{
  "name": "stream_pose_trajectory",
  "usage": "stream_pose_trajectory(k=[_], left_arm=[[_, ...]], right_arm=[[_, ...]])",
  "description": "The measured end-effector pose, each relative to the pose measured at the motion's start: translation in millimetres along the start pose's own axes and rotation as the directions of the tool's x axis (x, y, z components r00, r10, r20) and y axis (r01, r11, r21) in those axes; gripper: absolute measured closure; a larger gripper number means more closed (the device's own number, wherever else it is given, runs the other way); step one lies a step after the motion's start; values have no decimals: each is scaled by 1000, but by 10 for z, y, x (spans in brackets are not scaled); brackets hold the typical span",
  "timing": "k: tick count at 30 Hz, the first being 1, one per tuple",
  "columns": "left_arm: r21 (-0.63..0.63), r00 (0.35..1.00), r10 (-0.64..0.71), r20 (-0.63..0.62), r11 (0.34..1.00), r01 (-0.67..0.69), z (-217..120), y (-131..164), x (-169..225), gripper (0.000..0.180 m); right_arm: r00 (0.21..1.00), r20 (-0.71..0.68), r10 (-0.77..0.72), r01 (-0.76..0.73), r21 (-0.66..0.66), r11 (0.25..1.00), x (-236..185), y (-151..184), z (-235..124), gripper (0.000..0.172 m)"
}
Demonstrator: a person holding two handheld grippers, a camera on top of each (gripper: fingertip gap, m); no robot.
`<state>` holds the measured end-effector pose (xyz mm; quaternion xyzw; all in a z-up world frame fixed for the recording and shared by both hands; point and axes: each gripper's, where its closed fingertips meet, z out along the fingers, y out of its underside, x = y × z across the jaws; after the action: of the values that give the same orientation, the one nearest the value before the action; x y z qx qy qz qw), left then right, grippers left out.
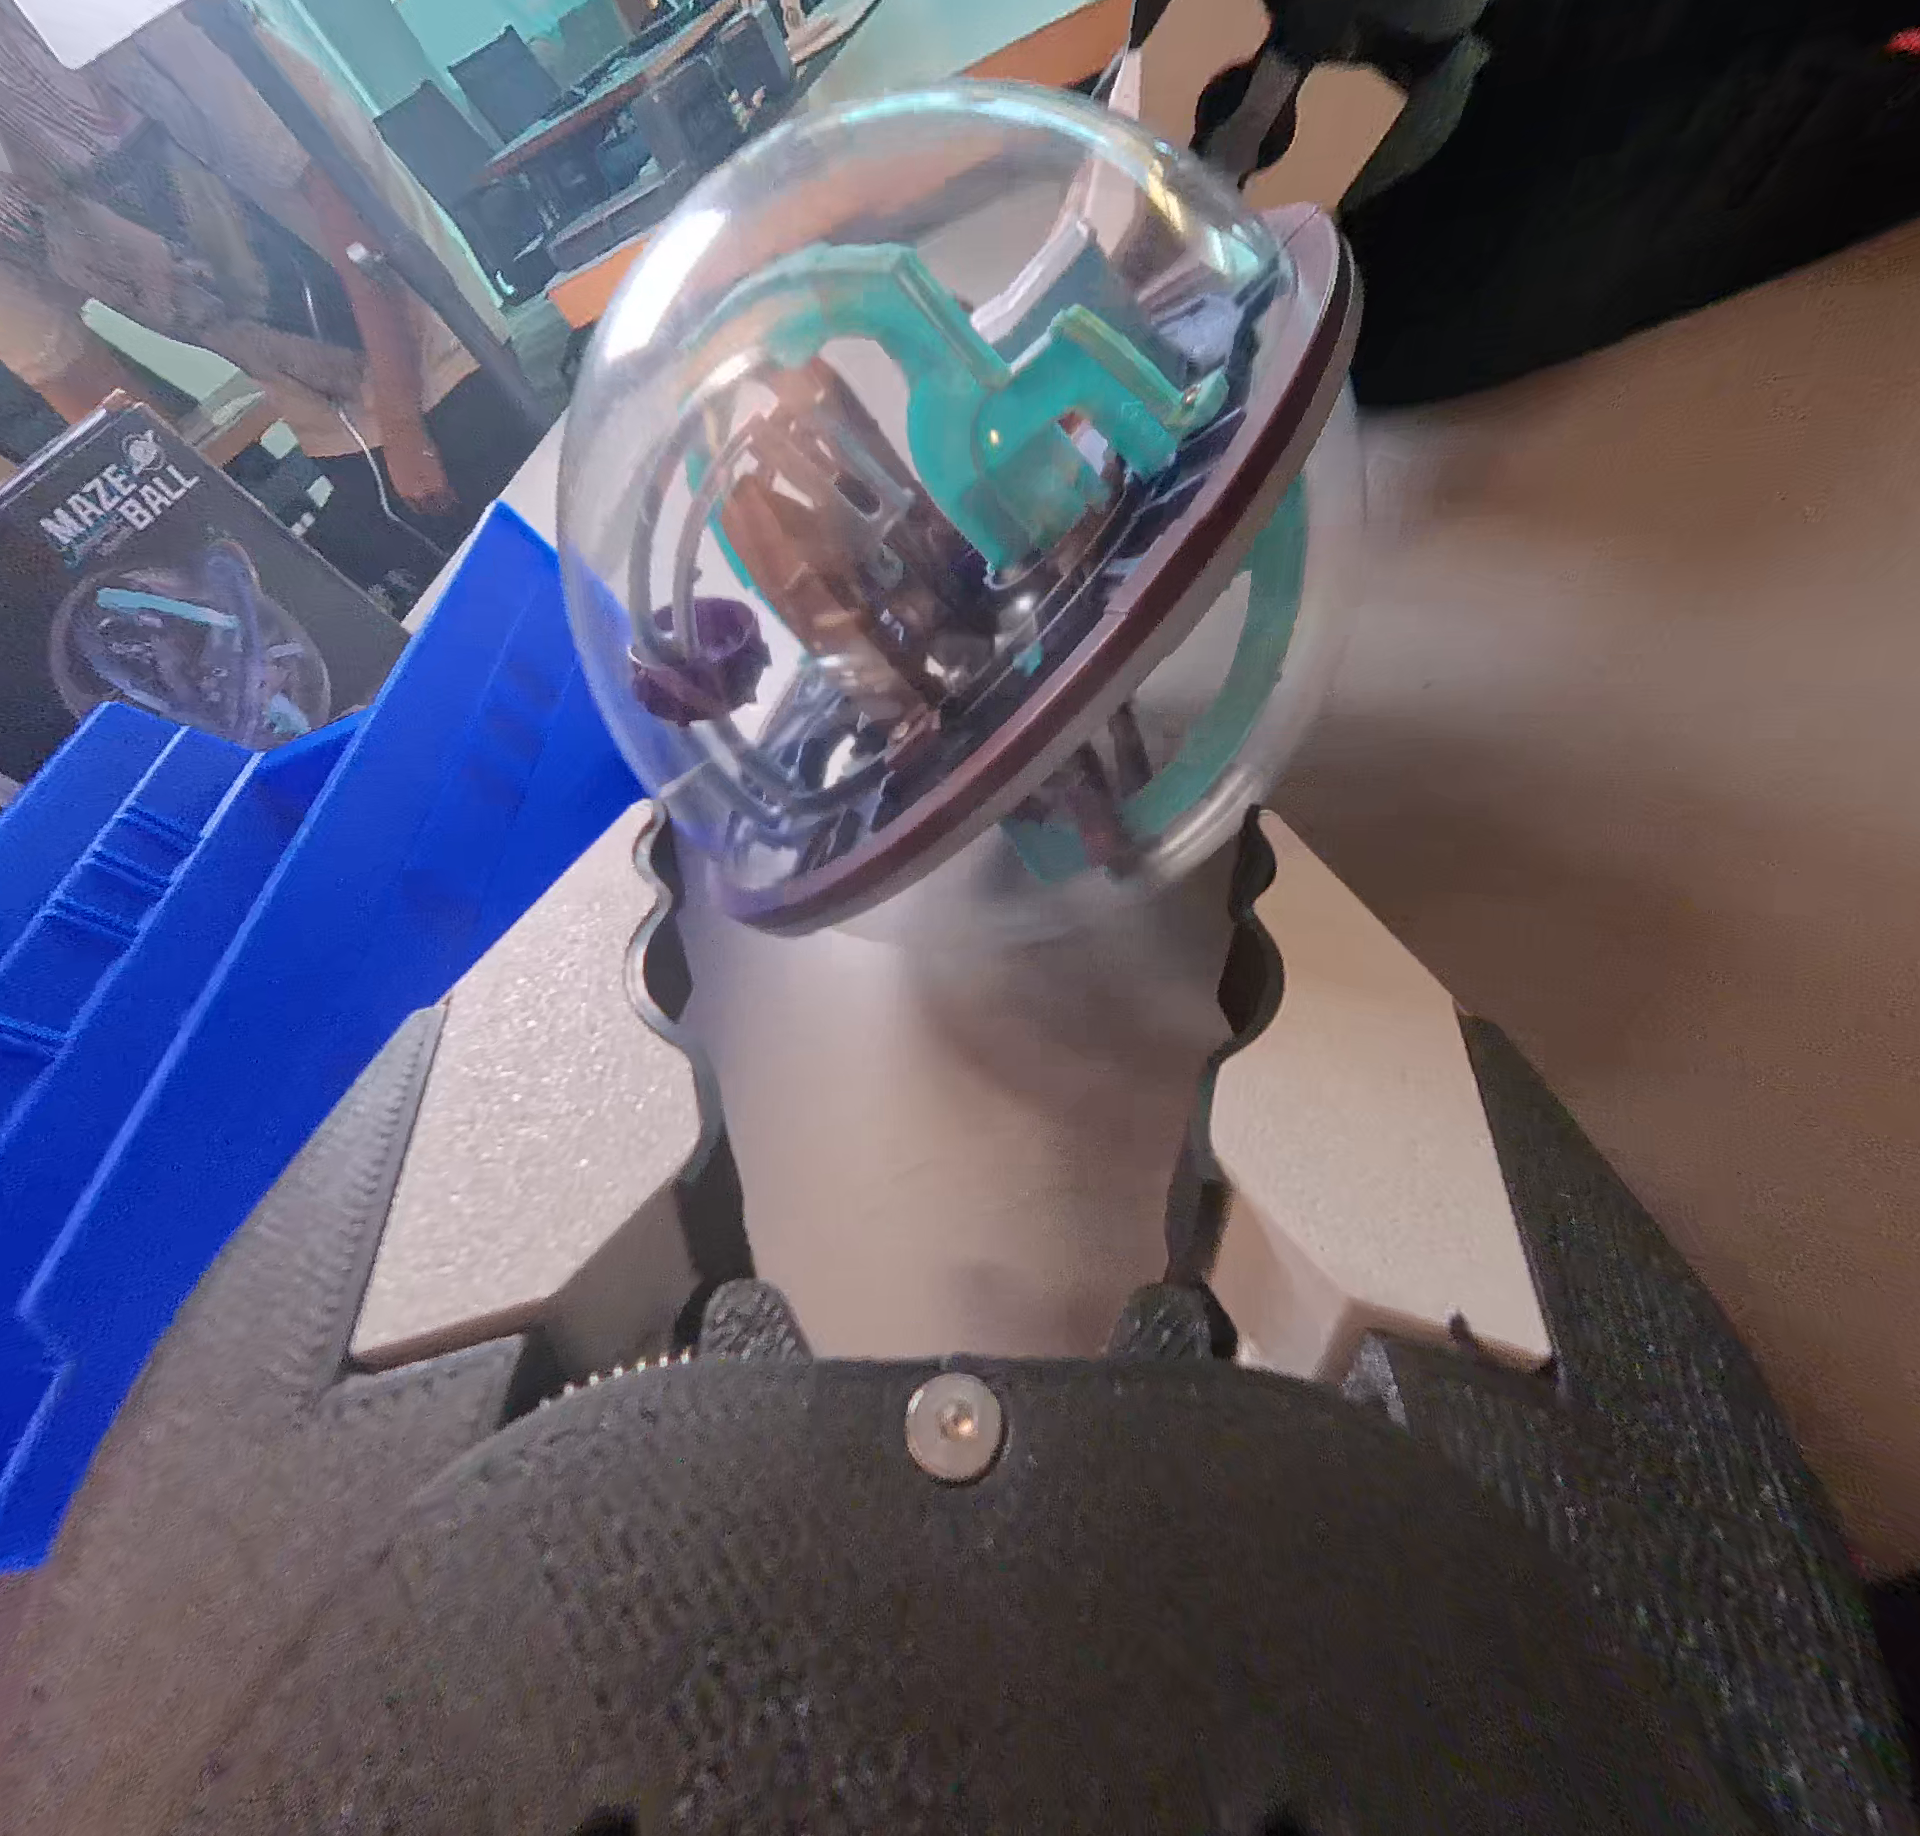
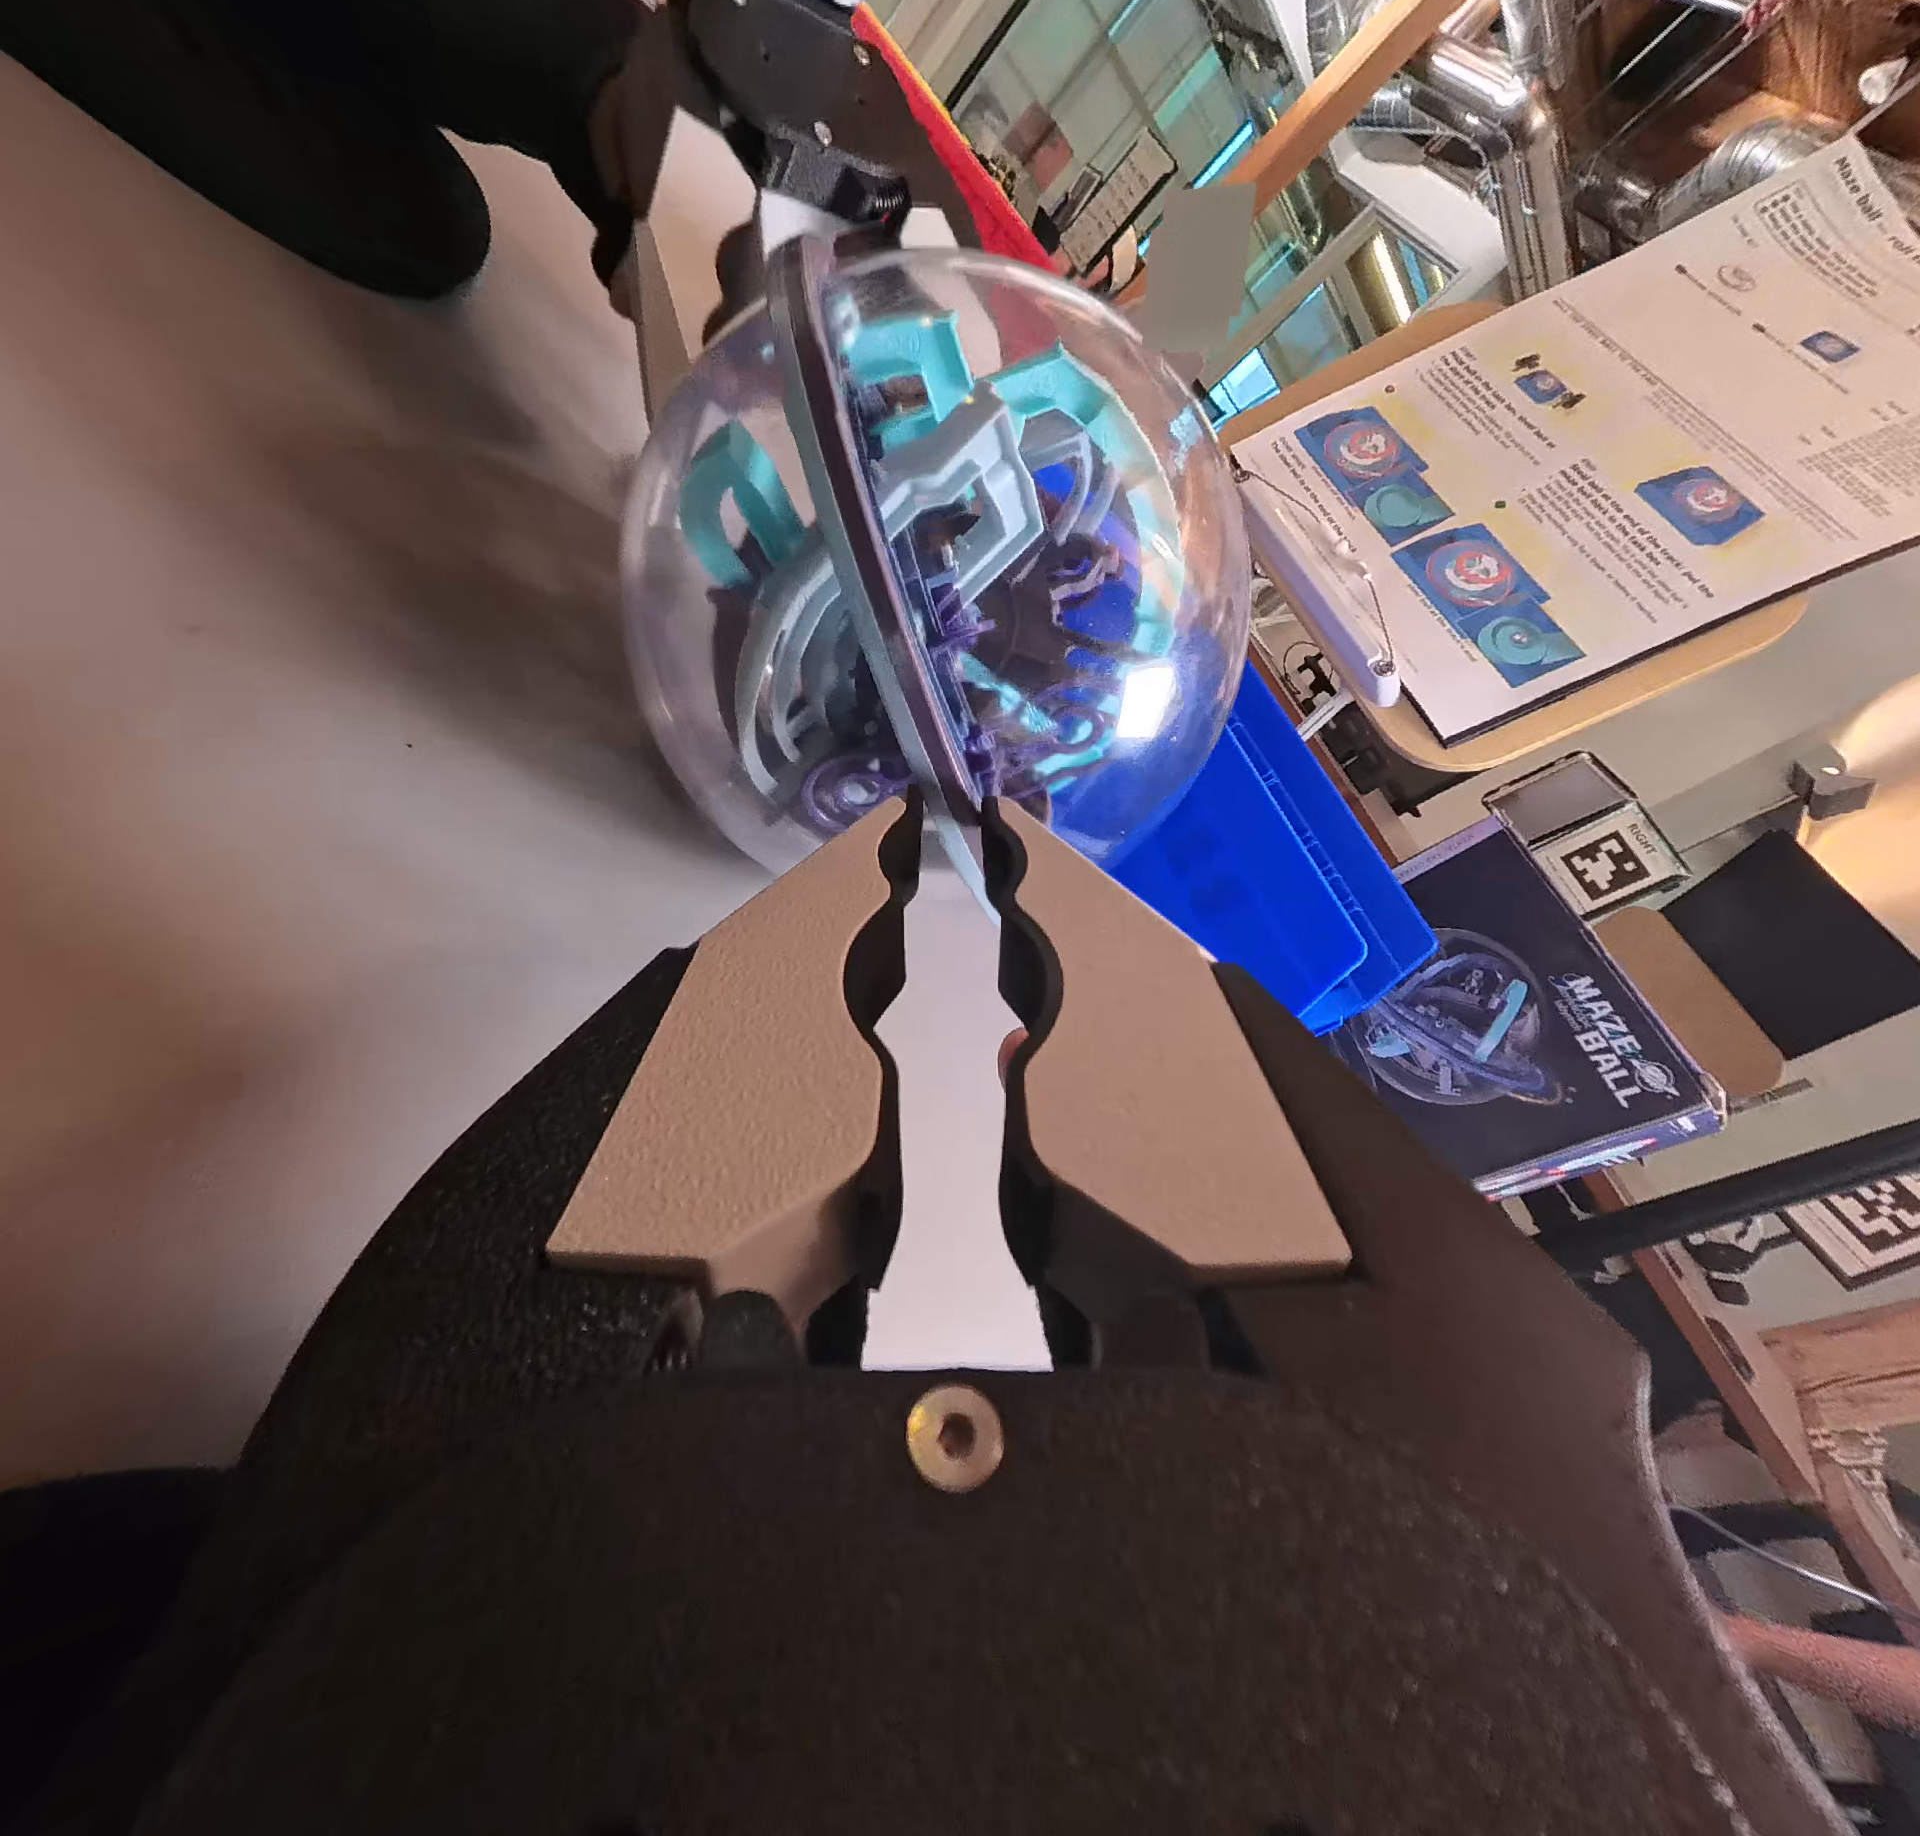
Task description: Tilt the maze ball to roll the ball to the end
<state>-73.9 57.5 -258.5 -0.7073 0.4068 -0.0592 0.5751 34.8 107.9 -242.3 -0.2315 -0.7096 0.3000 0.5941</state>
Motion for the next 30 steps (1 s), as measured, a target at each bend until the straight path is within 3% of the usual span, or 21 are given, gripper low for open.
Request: stream_pose_trajectory(k=[3,6,8,10,12,19,25,27,30], left_arm=[[-23,1000,-17,-8,1000,17,-33,73,-15,91],[40,983,-159,-87,986,163,-99,27,20,93],[98,926,-313,-213,936,339,-164,-73,93,78],[145,822,-453,-345,840,523,-245,-206,133,57],[163,748,-520,-412,765,622,-286,-306,133,48],[176,801,-531,-277,791,586,-36,-351,62,34],[210,839,-486,-245,818,535,-95,-345,15,60],[217,834,-480,-274,813,540,-151,-360,26,67],[228,822,-498,-277,797,560,-192,-352,-15,59]], right_arm=[[1000,0,-29,29,8,1000,-19,-43,-8,163],[999,17,-48,47,22,999,-68,-95,-10,163],[998,27,-62,61,31,998,-105,-132,-9,163],[996,25,-86,85,33,996,-123,-157,-5,162],[994,28,-105,104,34,994,-141,-172,-7,163],[990,58,-129,127,51,991,-220,-198,3,163],[983,154,-96,85,74,994,-385,-246,6,162],[982,185,29,-53,126,991,-352,-342,-36,161],[945,80,318,-328,244,913,198,-438,-179,137]])
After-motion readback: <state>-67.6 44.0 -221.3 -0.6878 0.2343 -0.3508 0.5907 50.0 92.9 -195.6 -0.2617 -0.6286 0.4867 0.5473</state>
